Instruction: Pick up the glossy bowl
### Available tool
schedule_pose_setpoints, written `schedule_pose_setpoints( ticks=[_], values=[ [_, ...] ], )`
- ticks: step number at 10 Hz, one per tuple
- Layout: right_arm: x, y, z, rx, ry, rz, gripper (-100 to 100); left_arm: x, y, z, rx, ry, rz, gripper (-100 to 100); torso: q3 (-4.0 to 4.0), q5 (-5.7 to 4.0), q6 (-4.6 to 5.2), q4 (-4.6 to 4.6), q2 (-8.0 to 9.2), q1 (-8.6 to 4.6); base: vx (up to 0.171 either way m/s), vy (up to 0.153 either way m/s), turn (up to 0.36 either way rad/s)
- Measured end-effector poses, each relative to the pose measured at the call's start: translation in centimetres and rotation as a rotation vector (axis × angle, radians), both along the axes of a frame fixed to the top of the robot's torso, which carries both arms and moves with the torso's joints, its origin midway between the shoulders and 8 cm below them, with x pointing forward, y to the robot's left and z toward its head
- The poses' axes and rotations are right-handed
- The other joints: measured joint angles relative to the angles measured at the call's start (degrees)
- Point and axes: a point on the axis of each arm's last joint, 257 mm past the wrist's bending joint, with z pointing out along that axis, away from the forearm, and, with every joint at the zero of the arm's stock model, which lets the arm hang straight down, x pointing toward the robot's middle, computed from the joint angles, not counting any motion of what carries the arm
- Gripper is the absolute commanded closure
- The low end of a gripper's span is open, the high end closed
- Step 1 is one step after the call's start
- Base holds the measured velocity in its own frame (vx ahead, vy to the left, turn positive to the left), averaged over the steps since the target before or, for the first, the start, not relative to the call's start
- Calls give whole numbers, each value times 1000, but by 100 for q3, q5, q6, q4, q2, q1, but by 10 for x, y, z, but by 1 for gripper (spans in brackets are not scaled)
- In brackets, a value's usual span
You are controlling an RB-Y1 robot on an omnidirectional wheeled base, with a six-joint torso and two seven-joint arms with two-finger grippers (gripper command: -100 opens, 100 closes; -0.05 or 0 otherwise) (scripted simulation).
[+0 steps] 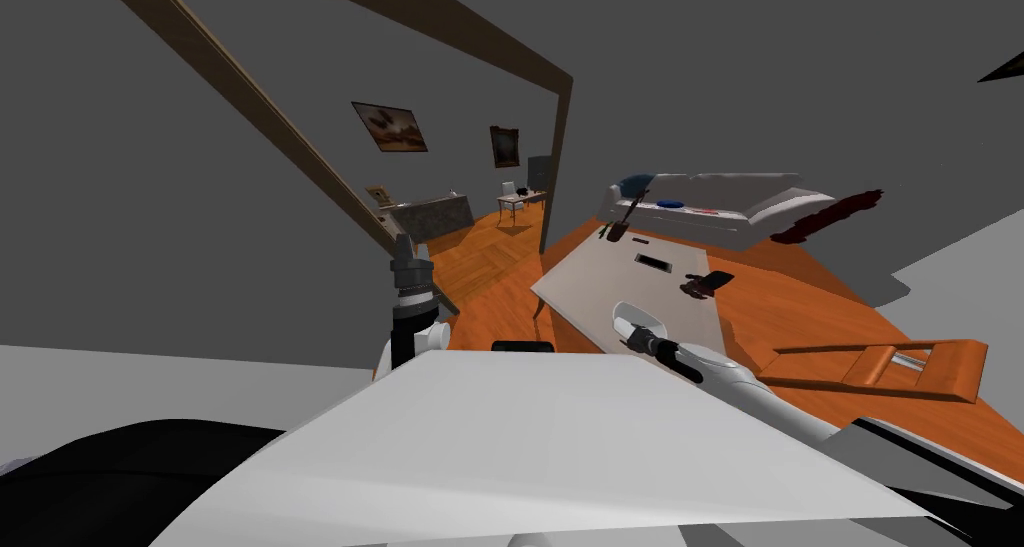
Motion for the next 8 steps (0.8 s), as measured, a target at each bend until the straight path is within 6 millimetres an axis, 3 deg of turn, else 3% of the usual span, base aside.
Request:
schedule_pose_setpoints(
  ticks=[1, 5, 6, 7, 8],
  values=[
    [0, 0, 0, -2, -1, -2, 100, 0, 0, 0, 0, 0, 0, 0, 1, 2, 1, 0, 3, 10, 2, -5, -1],
    [-3, 1, -2, 0, 5, -2, 100, 0, 0, 0, 0, 0, 0, 0, 15, 7, -3, 15, 15, 21, 0, 0, 0],
    [-3, 1, -2, 0, 6, -2, 0, 0, 0, 0, 0, 0, 0, 0, 15, 8, -5, 16, 14, 19, 0, 0, 0],
    [-4, 1, -2, 0, 6, -2, 100, 0, 0, 0, 0, 0, 0, 0, 14, 8, -6, 17, 13, 19, -14, 56, -56],
    [-2, -4, 4, -2, 2, 2, 100, 0, 0, 0, 0, 0, 0, 0, 17, 16, -3, 18, 18, 38, -25, 96, -78]
  ],
)
